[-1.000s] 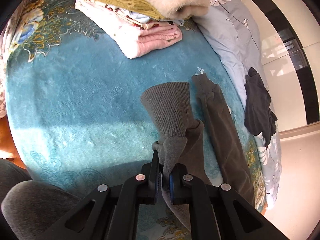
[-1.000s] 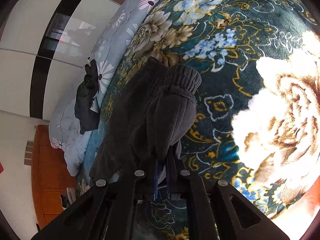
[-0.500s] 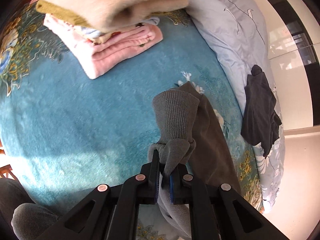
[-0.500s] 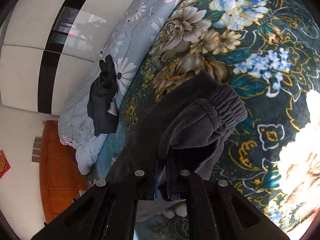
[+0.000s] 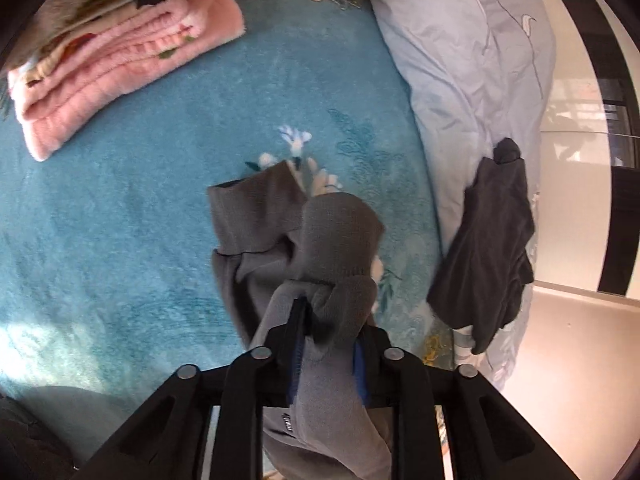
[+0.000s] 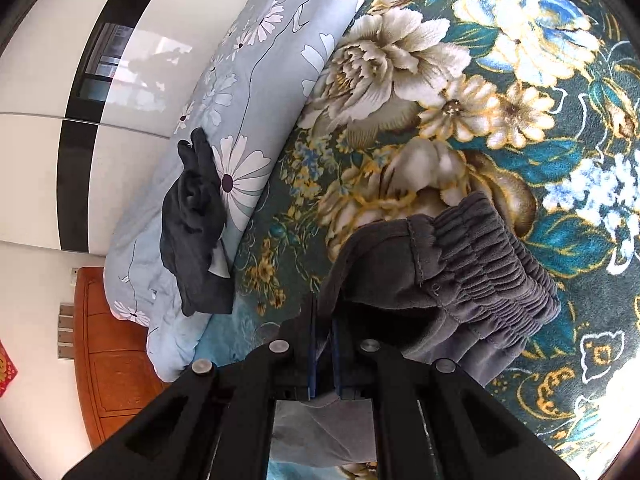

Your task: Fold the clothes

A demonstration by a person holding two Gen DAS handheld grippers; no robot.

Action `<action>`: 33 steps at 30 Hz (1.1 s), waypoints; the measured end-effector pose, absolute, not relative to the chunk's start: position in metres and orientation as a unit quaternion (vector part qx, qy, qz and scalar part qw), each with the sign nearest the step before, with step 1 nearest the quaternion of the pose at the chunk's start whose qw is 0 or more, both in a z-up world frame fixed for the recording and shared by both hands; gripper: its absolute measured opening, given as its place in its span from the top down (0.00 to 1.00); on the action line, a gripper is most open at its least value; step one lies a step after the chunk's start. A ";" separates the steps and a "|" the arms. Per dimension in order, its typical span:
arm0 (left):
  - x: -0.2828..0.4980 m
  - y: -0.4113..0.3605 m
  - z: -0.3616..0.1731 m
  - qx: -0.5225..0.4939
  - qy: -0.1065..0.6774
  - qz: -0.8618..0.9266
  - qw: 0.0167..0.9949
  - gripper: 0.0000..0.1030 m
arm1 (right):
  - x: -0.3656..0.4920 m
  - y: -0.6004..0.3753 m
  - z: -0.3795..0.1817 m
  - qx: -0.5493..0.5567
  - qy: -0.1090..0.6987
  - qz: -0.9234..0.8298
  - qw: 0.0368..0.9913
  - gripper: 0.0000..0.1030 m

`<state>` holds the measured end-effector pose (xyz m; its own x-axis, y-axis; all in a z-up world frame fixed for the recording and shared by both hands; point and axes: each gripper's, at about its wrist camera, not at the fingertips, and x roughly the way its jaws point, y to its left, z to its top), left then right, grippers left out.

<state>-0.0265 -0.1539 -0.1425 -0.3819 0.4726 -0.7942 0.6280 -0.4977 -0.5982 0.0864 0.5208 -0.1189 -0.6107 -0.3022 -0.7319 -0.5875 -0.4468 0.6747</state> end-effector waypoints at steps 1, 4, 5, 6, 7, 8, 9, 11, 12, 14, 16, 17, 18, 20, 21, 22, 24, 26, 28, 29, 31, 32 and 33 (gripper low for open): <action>-0.027 -0.153 -0.135 0.543 0.484 -0.684 0.061 0.63 | 0.083 0.521 -0.120 -0.433 0.514 0.733 0.102 0.94; -0.026 -0.151 -0.118 0.537 0.404 -0.735 0.086 0.66 | 0.077 0.519 -0.120 -0.439 0.506 0.735 0.106 0.94; -0.026 -0.151 -0.119 0.546 0.392 -0.736 0.087 0.69 | 0.077 0.516 -0.120 -0.440 0.500 0.738 0.104 0.94; -0.024 -0.152 -0.121 0.554 0.382 -0.735 0.088 0.76 | 0.076 0.514 -0.119 -0.442 0.495 0.741 0.102 0.93; -0.021 -0.157 -0.126 0.555 0.388 -0.731 0.088 0.76 | 0.076 0.513 -0.119 -0.443 0.491 0.743 0.101 0.93; -0.016 -0.160 -0.130 0.549 0.402 -0.728 0.082 0.76 | 0.077 0.512 -0.120 -0.444 0.490 0.743 0.100 0.93; -0.013 -0.164 -0.135 0.546 0.415 -0.724 0.075 0.75 | 0.079 0.512 -0.120 -0.445 0.489 0.744 0.100 0.93; -0.008 -0.166 -0.145 0.544 0.429 -0.718 0.067 0.72 | 0.083 0.514 -0.122 -0.444 0.494 0.741 0.099 0.93; -0.006 -0.167 -0.150 0.546 0.432 -0.715 0.064 0.72 | 0.085 0.515 -0.124 -0.442 0.497 0.740 0.099 0.93; -0.007 -0.159 -0.159 0.558 0.422 -0.712 0.061 0.69 | 0.090 0.517 -0.126 -0.438 0.501 0.740 0.101 0.93; -0.012 -0.143 -0.169 0.574 0.411 -0.707 0.045 0.66 | 0.093 0.518 -0.130 -0.440 0.502 0.737 0.106 0.93; -0.016 -0.133 -0.172 0.579 0.403 -0.708 0.035 0.65 | 0.095 0.518 -0.132 -0.441 0.503 0.736 0.109 0.93; -0.019 -0.124 -0.174 0.585 0.395 -0.708 0.026 0.62 | 0.095 0.519 -0.134 -0.442 0.504 0.734 0.110 0.92; -0.029 -0.100 -0.173 0.596 0.361 -0.717 0.004 0.62 | 0.096 0.520 -0.136 -0.445 0.506 0.731 0.112 0.92; -0.033 -0.088 -0.171 0.601 0.344 -0.721 -0.008 0.62 | 0.097 0.520 -0.136 -0.446 0.504 0.732 0.111 0.91; -0.036 -0.077 -0.165 0.597 0.337 -0.728 -0.029 0.61 | 0.097 0.520 -0.136 -0.447 0.502 0.733 0.110 0.91; -0.042 -0.060 -0.153 0.584 0.325 -0.740 -0.069 0.54 | 0.097 0.520 -0.135 -0.450 0.496 0.734 0.111 0.91; -0.042 -0.062 -0.149 0.573 0.326 -0.748 -0.080 0.51 | 0.099 0.520 -0.136 -0.453 0.496 0.732 0.112 0.91; -0.037 -0.074 -0.149 0.558 0.342 -0.752 -0.077 0.51 | 0.100 0.521 -0.138 -0.455 0.496 0.731 0.114 0.90; -0.031 -0.085 -0.152 0.548 0.360 -0.752 -0.067 0.51 | 0.101 0.521 -0.138 -0.456 0.496 0.730 0.114 0.90; -0.019 -0.109 -0.162 0.534 0.388 -0.750 -0.034 0.49 | 0.102 0.521 -0.139 -0.458 0.491 0.733 0.112 0.90; -0.013 -0.118 -0.170 0.537 0.397 -0.745 -0.011 0.49 | 0.103 0.521 -0.140 -0.460 0.489 0.733 0.113 0.90; -0.009 -0.126 -0.179 0.539 0.409 -0.736 -0.002 0.48 | 0.103 0.520 -0.142 -0.461 0.489 0.731 0.115 0.90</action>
<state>-0.0092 -0.1256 -0.1790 -0.4179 0.4451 -0.7920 0.4385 -0.6647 -0.6049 0.1027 0.5204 -0.1417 -0.5482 -0.2822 -0.7873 -0.6196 -0.4952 0.6090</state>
